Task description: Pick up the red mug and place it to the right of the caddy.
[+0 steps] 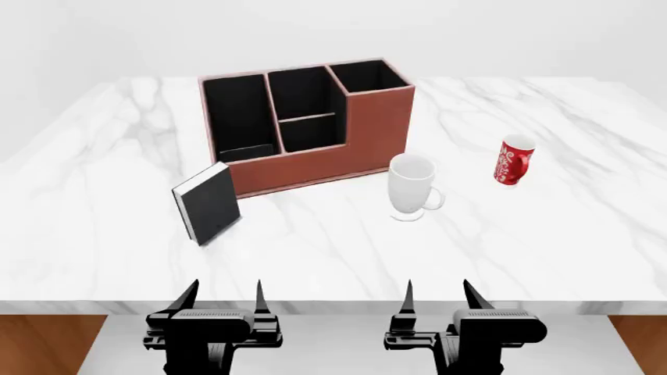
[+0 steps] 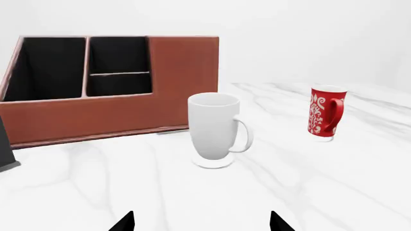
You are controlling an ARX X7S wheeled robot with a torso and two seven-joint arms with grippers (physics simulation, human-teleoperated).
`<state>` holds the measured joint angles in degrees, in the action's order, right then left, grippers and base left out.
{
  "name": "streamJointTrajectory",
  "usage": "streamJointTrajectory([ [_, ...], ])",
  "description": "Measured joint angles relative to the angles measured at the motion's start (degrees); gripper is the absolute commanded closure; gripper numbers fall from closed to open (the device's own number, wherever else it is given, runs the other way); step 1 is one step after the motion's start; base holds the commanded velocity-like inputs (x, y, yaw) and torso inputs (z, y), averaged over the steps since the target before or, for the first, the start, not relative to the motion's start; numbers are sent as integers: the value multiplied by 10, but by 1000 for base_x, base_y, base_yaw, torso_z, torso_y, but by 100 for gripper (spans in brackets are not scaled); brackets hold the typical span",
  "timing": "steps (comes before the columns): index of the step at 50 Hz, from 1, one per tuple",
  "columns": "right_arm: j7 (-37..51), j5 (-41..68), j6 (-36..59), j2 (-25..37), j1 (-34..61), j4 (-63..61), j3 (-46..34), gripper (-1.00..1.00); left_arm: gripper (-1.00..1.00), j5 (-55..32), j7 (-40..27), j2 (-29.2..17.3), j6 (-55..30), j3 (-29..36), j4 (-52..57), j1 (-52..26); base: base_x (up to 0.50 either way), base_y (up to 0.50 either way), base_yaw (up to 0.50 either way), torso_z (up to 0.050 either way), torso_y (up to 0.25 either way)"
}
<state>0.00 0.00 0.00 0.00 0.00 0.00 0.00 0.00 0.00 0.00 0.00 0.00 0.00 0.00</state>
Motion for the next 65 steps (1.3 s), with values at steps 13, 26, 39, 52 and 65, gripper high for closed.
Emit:
streamJointTrajectory([
  [13, 18, 3, -16, 15, -4, 3, -22, -100, -100, -9, -14, -18, 19, 19, -13, -3, 0, -150, 0, 0, 0],
  [26, 30, 18, -35, 31, -7, 9, -38, -100, -100, -18, -30, -32, 27, 37, -26, -6, 0, -500, 0, 0, 0],
  [39, 40, 33, -49, 41, -5, 19, -49, -100, -100, -27, -42, -42, 28, 50, -30, -10, 0, -500, 0, 0, 0],
  [52, 63, 43, 9, 52, 8, -25, -52, -100, -100, -61, -47, -55, -73, 62, 57, -29, 0, -207, 0, 0, 0],
  [65, 77, 72, 175, 69, 66, -170, -48, -100, -100, -130, -71, -80, -419, 51, 280, -219, 0, 0, 0, 0, 0],
])
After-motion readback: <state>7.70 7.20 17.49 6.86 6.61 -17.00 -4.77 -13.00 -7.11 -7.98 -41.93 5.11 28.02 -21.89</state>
